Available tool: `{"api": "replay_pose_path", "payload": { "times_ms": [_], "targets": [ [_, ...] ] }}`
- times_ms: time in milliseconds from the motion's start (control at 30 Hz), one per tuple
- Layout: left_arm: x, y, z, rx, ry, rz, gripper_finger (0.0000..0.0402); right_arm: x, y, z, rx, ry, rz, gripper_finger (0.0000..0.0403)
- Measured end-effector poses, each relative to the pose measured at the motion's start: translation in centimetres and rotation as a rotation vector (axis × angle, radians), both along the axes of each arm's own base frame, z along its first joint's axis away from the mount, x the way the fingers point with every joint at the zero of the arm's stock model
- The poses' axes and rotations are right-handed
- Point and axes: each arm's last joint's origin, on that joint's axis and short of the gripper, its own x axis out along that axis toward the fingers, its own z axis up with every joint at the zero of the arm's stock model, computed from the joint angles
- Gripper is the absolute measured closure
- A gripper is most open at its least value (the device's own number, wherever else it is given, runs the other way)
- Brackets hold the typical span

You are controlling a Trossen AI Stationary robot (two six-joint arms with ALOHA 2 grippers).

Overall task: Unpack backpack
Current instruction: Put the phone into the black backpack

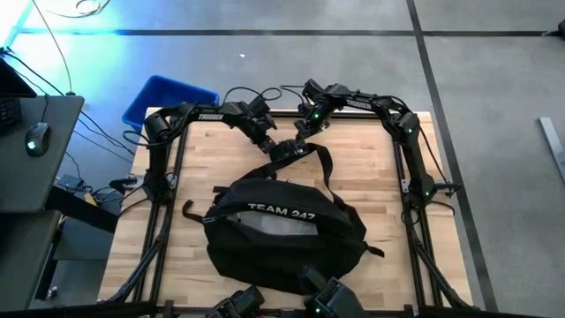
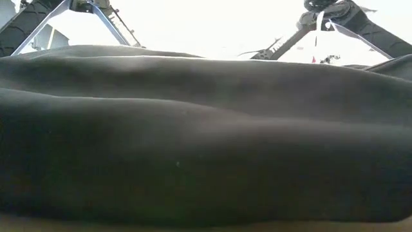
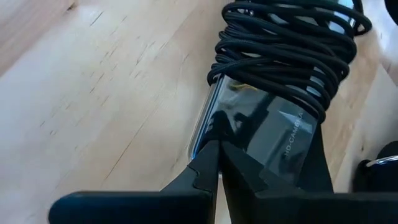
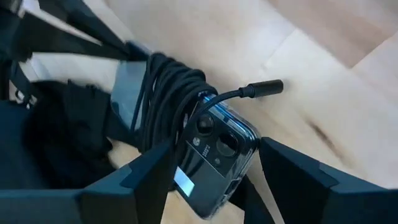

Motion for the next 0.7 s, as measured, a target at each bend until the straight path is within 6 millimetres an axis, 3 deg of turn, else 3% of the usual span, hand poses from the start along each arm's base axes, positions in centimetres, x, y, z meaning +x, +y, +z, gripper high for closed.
{"api": "replay_pose_path", "payload": {
  "times_ms": [167,567,700],
  "targets": [
    [0.2,0.0,0.0,0.018,-0.004,-0.002,0.0401,-0.7,0.2,-0.5,-0.041,0.123,-0.006,0.0179],
    [0.7,-0.4,-0.1,0.053,-0.006,0.039,0.0401,0.5,0.7,-2.1,0.110,-0.031,0.065,0.0179],
    [1.2,-0.6,-0.2,0.087,-0.016,0.041,0.0401,1.1,1.5,-2.1,0.111,-0.086,0.142,0.0201]
  ]
}}
